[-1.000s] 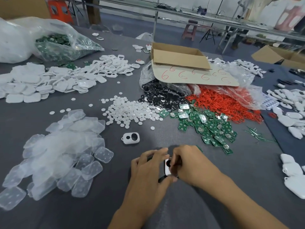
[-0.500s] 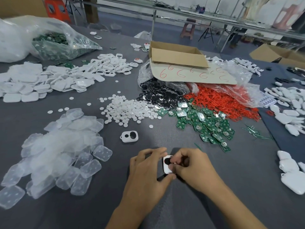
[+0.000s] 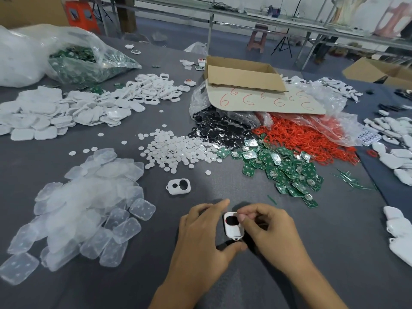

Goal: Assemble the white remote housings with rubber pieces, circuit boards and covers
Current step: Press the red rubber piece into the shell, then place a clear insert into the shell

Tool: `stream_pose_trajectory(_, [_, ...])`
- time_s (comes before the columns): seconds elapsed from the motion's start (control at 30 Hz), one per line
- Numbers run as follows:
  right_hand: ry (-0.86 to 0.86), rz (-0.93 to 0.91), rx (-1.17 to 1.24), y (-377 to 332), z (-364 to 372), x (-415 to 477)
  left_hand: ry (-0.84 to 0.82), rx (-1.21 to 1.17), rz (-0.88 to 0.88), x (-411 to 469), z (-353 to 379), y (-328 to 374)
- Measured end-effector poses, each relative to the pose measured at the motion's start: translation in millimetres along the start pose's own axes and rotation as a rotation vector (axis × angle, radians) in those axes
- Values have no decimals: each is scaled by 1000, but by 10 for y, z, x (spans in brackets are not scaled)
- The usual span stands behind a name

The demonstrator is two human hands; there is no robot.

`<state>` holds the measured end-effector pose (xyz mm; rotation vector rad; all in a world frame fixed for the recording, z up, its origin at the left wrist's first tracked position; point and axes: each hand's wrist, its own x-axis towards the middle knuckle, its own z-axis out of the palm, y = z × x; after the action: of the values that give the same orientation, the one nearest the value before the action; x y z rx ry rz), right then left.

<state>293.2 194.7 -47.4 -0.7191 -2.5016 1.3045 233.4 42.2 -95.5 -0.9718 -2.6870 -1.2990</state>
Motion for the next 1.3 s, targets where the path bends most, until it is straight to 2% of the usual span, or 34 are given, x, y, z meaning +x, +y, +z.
stream_pose_trajectory(0.13, [77, -36, 4, -63, 61, 68, 55, -164, -54, -1, -96, 67])
stream_pose_trajectory(0.2, [123, -106, -3, -152, 165, 74, 199, -273, -126, -32, -207, 84])
stream_pose_trajectory(0.27, [86, -212, -26, -298, 383, 71, 418, -167, -163, -75, -362, 6])
stream_pose_trajectory(0.33, [-35, -326, -100, -478, 704, 72, 526, 40, -261, -121, -542, -144])
stream_pose_trajectory(0.4, [-162, -394, -131, -652, 1063, 90, 469, 234, -394, -154, -739, -275])
stream_pose_trajectory(0.5, [-234, -360, -217, -813, 1430, 124, 335, 288, -511, -161, -887, -390])
stream_pose_trajectory(0.67, [-205, -243, -73, -744, 1434, 162, 378, 137, -444, -161, -904, -417])
stream_pose_trajectory(0.73, [-239, -263, -56, -739, 1398, 160, 374, 107, -426, -150, -891, -447])
stream_pose_trajectory(0.83, [-259, -317, -101, -763, 1399, 179, 332, 136, -411, -121, -877, -497])
stream_pose_trajectory(0.93, [-260, -296, -180, -803, 1426, 213, 307, 157, -418, -102, -891, -505])
stream_pose_trajectory(1.07, [-274, -289, -108, -819, 1383, 205, 246, 223, -376, -63, -958, -512])
stream_pose_trajectory(1.13, [-258, -261, -13, -797, 1283, 171, 259, 137, -362, -45, -976, -456])
stream_pose_trajectory(1.3, [-170, -76, 346, -623, 802, 106, 330, -366, -331, 13, -784, -186])
